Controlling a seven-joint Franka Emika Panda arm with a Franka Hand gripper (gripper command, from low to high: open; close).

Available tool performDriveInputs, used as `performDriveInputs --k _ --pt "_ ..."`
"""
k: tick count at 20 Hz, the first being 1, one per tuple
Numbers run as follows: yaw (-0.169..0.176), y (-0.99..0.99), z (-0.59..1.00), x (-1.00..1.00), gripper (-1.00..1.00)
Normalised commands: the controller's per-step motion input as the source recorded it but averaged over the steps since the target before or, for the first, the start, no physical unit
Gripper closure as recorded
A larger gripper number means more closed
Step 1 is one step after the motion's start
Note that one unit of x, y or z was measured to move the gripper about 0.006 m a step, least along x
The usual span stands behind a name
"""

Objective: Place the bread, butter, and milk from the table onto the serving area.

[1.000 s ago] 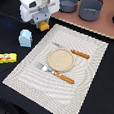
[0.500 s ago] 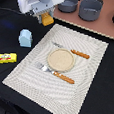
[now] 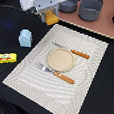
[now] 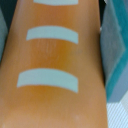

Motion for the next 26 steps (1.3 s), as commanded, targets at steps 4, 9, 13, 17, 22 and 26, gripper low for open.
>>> performDriveInputs --k 4,9,13,17,22,26 --pt "-0.045 -0.55 0.32 0.91 1.0" --pt "-0.049 -0.55 -0.02 0.92 1.0" --pt "-0.048 -0.49 -0.09 0.96 1.0" --pt "-0.041 -0.4 -0.05 0.99 1.0" --pt "-0.042 -0.19 -0.1 1.0 1.0" --pt "-0.045 -0.1 -0.18 0.9 1.0"
